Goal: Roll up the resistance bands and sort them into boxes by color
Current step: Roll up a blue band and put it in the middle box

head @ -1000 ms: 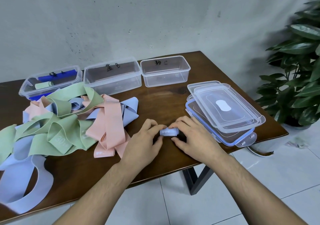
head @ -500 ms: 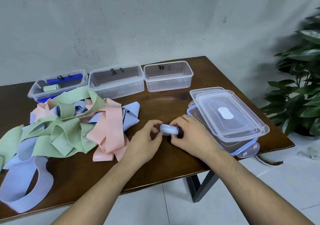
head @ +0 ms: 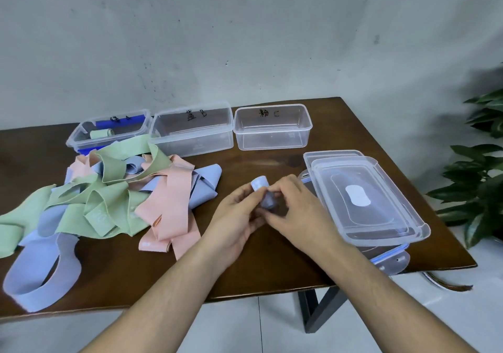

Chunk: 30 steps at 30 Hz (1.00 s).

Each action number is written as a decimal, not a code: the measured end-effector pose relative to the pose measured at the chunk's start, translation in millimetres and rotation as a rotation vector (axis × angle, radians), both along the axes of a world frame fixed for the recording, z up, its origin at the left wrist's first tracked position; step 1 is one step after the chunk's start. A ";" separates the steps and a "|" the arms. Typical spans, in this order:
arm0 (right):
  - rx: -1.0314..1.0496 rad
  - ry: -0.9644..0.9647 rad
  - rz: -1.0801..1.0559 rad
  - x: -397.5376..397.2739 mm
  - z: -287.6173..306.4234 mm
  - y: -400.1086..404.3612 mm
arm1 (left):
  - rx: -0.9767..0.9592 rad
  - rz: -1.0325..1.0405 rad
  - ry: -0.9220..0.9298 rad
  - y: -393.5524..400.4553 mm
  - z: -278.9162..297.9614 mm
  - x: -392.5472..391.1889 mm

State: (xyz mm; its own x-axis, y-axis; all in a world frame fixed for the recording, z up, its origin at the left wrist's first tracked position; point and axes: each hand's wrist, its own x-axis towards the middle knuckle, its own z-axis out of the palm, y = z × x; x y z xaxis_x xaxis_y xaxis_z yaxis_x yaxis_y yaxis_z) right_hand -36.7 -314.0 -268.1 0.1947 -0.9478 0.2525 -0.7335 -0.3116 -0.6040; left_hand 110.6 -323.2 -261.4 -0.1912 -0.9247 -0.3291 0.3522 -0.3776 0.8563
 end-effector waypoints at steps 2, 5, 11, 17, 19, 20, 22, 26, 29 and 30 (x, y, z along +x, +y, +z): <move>0.012 0.011 0.040 -5.8 0.0 -1.7 | -0.004 0.017 -0.024 -0.4 -0.1 -0.7; 0.020 0.027 0.059 -14.3 1.6 -7.7 | -0.002 0.031 -0.071 -0.5 0.9 -2.2; 0.104 -0.034 0.156 -13.8 12.8 -16.5 | 0.019 0.058 -0.162 -1.7 5.1 -1.7; 0.085 -0.057 0.098 1.1 17.8 -30.8 | -0.029 -0.016 -0.191 -19.2 10.1 12.4; 0.091 -0.058 0.079 11.6 20.3 -36.7 | -0.060 -0.061 -0.206 -27.5 13.9 23.0; 0.092 -0.064 0.071 17.9 21.3 -40.5 | -0.073 -0.079 -0.210 -32.2 15.8 29.4; 0.083 -0.066 0.048 30.3 24.6 -48.5 | -0.077 -0.105 -0.190 -42.5 19.0 42.2; 0.023 -0.019 -0.029 59.9 36.1 -68.6 | -0.079 -0.098 -0.153 -66.7 25.1 71.5; -0.037 -0.063 -0.076 85.0 41.3 -82.4 | -0.161 -0.112 -0.225 -84.6 31.0 94.2; -0.066 -0.075 -0.090 94.5 42.1 -87.2 | -0.182 -0.130 -0.240 -90.0 34.2 102.7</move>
State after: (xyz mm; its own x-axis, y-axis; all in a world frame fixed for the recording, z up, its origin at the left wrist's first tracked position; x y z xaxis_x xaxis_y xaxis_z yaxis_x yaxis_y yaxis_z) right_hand 57.8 -401.2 -226.0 0.0883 -0.9414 0.3255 -0.7138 -0.2877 -0.6385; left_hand 213.3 -413.2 -227.2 -0.2489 -0.9452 -0.2111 0.0910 -0.2398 0.9665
